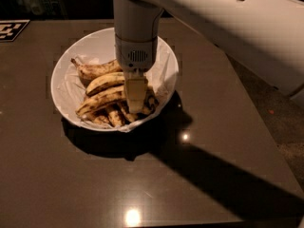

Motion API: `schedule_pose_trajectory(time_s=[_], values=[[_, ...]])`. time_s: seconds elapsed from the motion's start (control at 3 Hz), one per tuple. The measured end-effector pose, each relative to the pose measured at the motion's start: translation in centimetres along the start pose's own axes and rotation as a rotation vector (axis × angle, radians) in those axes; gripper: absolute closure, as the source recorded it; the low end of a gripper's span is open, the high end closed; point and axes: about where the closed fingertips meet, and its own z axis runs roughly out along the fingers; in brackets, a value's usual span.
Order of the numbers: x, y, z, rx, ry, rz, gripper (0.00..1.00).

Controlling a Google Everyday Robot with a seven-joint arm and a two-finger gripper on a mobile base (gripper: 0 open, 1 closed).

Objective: Pick banana from white bowl

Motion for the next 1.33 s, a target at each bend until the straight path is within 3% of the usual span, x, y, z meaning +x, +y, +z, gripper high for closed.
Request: schedule_pose_trajectory(time_s=[0.33,0.67,1.33], values=[[0.0,0.0,0.0,0.0,0.0,0.0,0.79],[-0.5,0.3,-0.9,0.047,-0.034,-0.034,0.99],[-0.8,6.7,-6.0,0.178,-0.127,-0.15,1.0]])
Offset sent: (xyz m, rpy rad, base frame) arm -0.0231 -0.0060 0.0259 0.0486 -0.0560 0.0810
